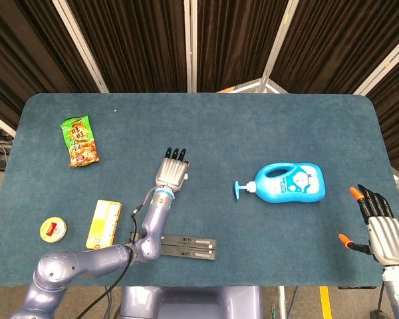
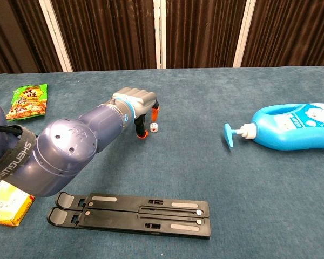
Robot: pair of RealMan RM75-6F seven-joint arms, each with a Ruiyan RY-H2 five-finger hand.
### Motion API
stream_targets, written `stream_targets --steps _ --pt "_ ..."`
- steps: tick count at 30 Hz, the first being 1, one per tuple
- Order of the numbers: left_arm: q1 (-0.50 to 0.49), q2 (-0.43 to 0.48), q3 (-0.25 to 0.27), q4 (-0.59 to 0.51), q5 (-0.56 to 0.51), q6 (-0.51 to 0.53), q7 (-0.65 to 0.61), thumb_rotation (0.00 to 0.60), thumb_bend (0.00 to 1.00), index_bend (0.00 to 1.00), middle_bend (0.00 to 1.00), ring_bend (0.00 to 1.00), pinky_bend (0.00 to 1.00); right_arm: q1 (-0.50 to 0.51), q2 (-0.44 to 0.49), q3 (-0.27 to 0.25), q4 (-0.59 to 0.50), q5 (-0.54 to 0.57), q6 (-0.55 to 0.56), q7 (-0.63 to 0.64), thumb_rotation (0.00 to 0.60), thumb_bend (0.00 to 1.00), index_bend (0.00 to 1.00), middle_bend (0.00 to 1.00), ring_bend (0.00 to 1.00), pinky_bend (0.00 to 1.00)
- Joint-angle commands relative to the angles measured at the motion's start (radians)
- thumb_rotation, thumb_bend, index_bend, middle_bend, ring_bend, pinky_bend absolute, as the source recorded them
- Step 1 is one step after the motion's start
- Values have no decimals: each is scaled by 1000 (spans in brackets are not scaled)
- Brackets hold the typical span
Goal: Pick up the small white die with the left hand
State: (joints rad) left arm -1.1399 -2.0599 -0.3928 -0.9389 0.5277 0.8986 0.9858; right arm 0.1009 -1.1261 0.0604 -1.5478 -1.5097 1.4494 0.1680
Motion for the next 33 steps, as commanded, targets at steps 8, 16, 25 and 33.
stream_targets --steps 8,16,25,33 --pt "-15 -16 6 36 5 -16 -22 600 391 381 0 0 0 1 -3 0 3 -1 0 -1 600 80 0 0 0 0" --pt "-23 -28 5 67 29 -32 -64 600 402 402 0 0 0 1 -5 -4 3 -4 -4 -2 600 80 0 0 0 0" --pt "-27 -41 12 85 53 -42 -90 600 473 531 0 0 0 2 -5 -5 2 -6 -6 3 600 80 0 0 0 0" --pt "-1 -11 27 35 107 1 -121 600 526 661 0 0 0 -2 1 -2 -3 -8 7 19 600 80 0 0 0 0"
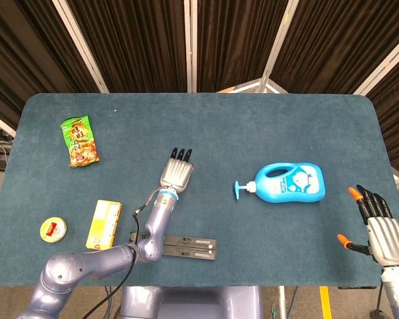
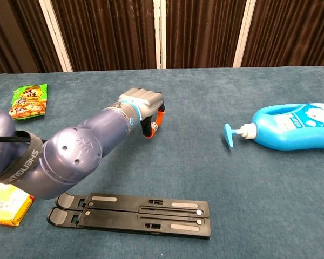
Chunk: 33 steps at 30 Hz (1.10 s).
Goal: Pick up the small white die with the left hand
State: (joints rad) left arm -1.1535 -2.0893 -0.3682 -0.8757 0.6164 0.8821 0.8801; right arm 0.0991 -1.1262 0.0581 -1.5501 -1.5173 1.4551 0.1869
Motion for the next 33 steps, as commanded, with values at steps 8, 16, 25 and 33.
stream_targets --steps 8,16,25,33 --pt "71 128 17 -211 88 97 -53 600 525 651 0 0 0 -2 2 1 -4 -4 7 -6 600 80 0 0 0 0" --pt "223 373 125 -588 250 227 -118 600 519 648 0 0 0 -6 0 -4 -11 -15 18 -16 600 80 0 0 0 0" --pt "304 551 198 -819 390 285 -164 600 498 635 0 0 0 -14 -4 -12 -19 -34 36 -33 600 80 0 0 0 0" --pt "329 592 219 -859 438 320 -147 600 426 433 0 0 0 -18 -4 -20 -25 -50 45 -38 600 79 0 0 0 0"
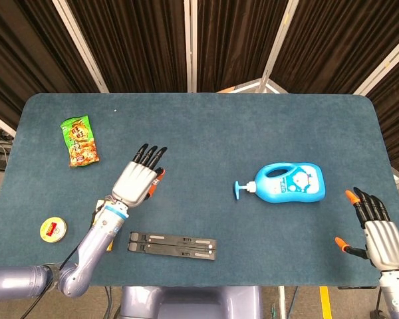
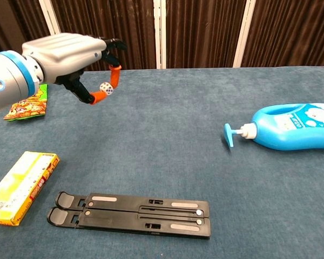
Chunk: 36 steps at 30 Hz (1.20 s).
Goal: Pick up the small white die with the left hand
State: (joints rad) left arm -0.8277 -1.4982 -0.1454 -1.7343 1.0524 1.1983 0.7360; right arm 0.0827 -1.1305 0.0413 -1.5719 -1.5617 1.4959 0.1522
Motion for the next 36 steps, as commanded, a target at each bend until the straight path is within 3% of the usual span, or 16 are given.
stream_targets --steps 1,4,6,15,19,20,22,28,36 --pt "4 0 -7 1 1 4 -7 600 402 358 0 0 0 -3 0 -4 -4 -8 6 -4 600 80 0 0 0 0" --pt "6 -1 -13 4 0 5 -12 600 349 198 0 0 0 -4 -1 -5 -5 -13 11 -7 600 80 0 0 0 0" --pt "8 0 -14 3 3 7 -14 600 344 162 0 0 0 -4 -1 -6 -5 -13 10 -7 600 80 0 0 0 0" --pt "57 36 17 -55 66 58 -43 600 343 152 0 0 0 -3 -2 -13 -5 -20 3 -8 600 80 0 0 0 0" --pt "141 82 69 -93 162 156 -96 600 338 152 0 0 0 -4 -3 -17 -4 -23 2 -11 600 80 0 0 0 0" --pt "208 119 121 -100 213 237 -106 600 336 152 0 0 0 -3 -6 -17 -3 -21 -1 -15 600 80 0 0 0 0" --pt "267 147 172 -97 278 301 -128 600 332 149 0 0 0 -3 -10 -17 -2 -22 -1 -22 600 80 0 0 0 0" --pt "414 176 255 -47 348 426 -216 600 312 103 0 0 0 -3 -25 -24 0 -34 0 -51 600 80 0 0 0 0" --pt "598 193 320 61 380 546 -345 600 291 40 0 0 0 -5 -45 -37 -1 -61 8 -95 600 80 0 0 0 0"
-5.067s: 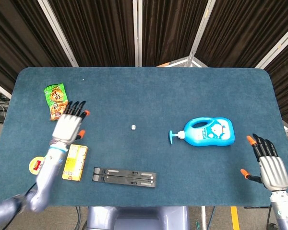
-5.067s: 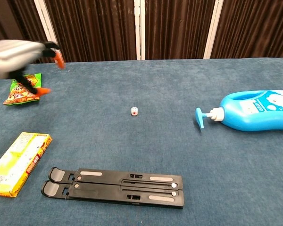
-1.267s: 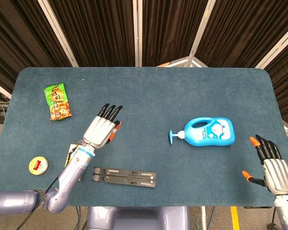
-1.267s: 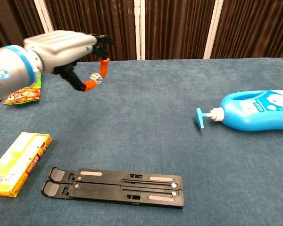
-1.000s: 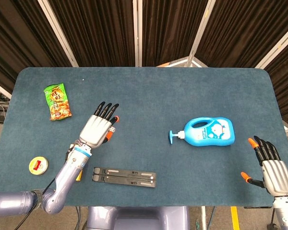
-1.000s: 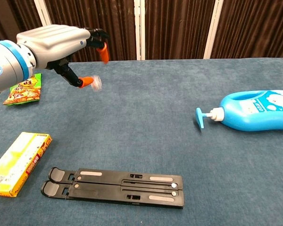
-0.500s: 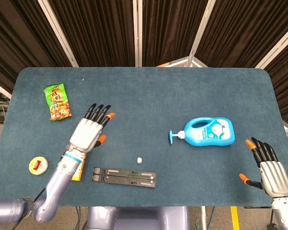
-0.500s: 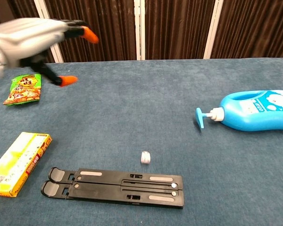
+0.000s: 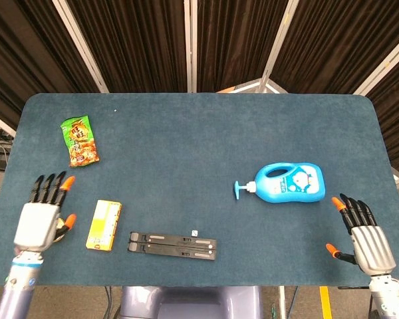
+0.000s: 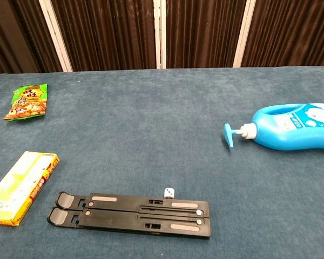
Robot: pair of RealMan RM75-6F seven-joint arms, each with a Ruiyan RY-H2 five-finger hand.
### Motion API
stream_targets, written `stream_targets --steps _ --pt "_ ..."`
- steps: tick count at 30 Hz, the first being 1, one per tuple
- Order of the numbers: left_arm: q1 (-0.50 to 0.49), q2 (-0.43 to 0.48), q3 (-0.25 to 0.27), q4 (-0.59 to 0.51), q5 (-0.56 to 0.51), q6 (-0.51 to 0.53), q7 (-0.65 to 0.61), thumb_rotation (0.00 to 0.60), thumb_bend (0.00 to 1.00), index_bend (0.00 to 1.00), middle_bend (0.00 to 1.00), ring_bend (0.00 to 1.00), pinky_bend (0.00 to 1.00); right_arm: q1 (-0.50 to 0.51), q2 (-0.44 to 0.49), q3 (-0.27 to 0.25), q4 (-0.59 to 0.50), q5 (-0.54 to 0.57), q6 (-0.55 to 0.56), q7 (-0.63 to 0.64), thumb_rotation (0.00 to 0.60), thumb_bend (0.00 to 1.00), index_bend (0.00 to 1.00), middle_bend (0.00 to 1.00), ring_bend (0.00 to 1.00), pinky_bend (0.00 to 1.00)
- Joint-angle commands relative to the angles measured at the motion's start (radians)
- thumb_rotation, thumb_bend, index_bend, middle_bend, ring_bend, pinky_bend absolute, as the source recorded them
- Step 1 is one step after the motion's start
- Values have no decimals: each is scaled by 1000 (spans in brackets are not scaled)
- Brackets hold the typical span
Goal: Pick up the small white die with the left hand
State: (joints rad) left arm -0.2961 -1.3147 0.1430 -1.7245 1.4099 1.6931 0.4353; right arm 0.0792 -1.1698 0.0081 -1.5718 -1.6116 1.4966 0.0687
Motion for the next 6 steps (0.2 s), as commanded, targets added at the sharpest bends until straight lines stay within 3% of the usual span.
stream_targets --steps 1,6 --pt "80 7 31 63 30 61 -51 600 273 34 0 0 0 -3 -8 -4 0 -14 12 -16 600 80 0 0 0 0" --pt "124 3 19 87 39 82 -67 600 245 23 0 0 0 -4 -10 -6 0 -21 18 -20 600 80 0 0 0 0"
